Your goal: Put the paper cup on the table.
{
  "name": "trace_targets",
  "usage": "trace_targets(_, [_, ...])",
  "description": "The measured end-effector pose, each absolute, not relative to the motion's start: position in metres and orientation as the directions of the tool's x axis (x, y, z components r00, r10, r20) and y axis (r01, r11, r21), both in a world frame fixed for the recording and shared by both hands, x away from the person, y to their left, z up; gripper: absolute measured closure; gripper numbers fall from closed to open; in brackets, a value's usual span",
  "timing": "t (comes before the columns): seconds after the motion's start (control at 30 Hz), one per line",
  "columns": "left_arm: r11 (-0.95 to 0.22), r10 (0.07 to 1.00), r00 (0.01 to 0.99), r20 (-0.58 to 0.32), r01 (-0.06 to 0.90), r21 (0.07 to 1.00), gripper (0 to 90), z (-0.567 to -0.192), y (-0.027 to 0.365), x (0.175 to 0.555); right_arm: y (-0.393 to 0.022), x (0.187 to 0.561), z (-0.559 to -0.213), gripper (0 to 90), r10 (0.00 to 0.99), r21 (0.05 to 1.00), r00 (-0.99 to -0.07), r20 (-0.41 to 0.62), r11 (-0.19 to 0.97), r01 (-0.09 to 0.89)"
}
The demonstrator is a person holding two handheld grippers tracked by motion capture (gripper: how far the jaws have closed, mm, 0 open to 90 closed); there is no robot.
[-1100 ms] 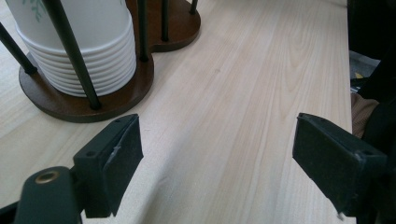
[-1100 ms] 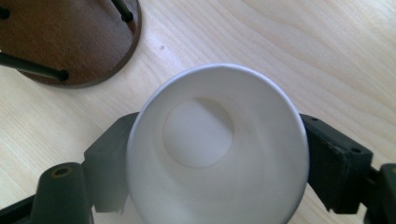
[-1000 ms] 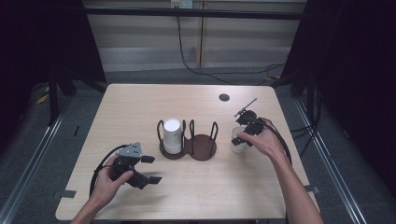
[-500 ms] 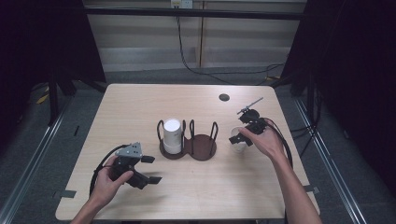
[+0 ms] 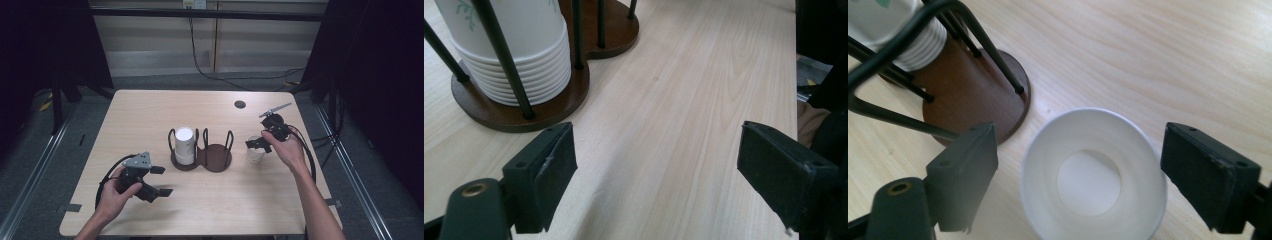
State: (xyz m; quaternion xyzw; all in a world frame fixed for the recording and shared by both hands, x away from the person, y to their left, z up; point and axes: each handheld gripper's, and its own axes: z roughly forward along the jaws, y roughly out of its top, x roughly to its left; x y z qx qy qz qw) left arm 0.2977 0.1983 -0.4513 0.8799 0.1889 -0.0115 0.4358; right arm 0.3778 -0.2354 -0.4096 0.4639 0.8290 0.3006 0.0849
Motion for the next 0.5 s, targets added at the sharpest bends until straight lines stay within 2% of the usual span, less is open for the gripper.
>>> trace_targets(0.23, [-0.521, 0.327, 0.926, -0.190, 0.344, 0.781, 16.1, -0.452, 0.200, 0.295, -0.232, 0.367, -0.402, 17.8, 0.808, 0.622, -0.578, 0.113, 0.396, 0.675])
trace_targets(0.5, [-0.514, 0.332, 0.922, -0.197, 0.352, 0.782, 16.0, -0.455, 0.200, 0.294, -0.233, 0.343, -0.403, 17.2, 0.812, 0.709, -0.569, 0.125, 0.328, 0.624])
